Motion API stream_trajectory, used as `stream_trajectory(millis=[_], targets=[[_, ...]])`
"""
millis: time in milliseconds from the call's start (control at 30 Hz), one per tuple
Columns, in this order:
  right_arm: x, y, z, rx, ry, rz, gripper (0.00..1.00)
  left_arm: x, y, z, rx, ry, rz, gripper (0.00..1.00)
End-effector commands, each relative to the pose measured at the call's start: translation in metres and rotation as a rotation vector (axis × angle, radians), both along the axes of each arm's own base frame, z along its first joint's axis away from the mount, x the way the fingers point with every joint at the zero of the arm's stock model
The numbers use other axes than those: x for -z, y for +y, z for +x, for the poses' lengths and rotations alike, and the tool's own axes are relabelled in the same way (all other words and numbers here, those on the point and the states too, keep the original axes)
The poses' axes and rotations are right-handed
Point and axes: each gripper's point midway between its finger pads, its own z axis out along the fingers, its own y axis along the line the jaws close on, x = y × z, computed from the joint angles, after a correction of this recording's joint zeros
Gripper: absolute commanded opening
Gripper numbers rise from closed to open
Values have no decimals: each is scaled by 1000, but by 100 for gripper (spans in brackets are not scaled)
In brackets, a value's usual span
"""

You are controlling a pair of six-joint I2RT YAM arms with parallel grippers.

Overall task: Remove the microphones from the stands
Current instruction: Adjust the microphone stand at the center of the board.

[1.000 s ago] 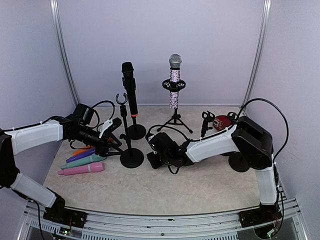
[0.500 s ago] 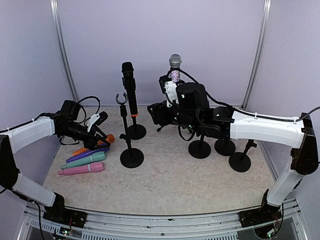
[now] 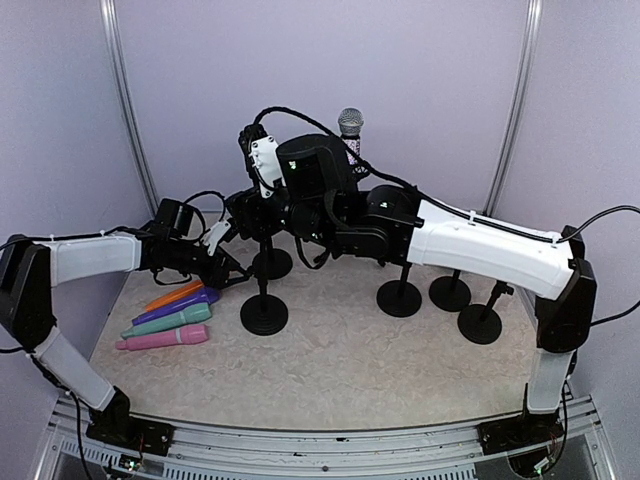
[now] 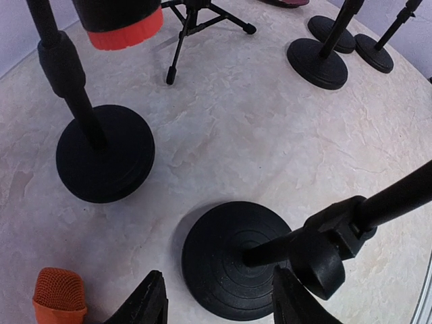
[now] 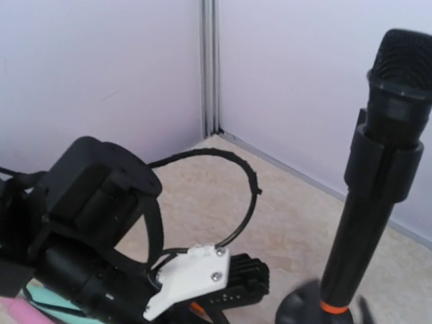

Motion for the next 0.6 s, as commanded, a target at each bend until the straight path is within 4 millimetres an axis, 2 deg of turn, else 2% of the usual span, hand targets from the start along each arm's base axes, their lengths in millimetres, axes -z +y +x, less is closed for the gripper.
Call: stream_trajectory(millis=[0,167,300,567], targets=[[13,3,4,0,12,-74,70,-8,-17,4,6,-19,-40,52],[21,-12,17,34,60,-87,60,-5,-17,-6,26,-8,-41,51],[22,-26,14,40,65,-86,60,-3,-16,-15,45,-3,-45,51],[44,-49,14,78,131,-105,59,-10,-28,-33,141,18,-102,51]])
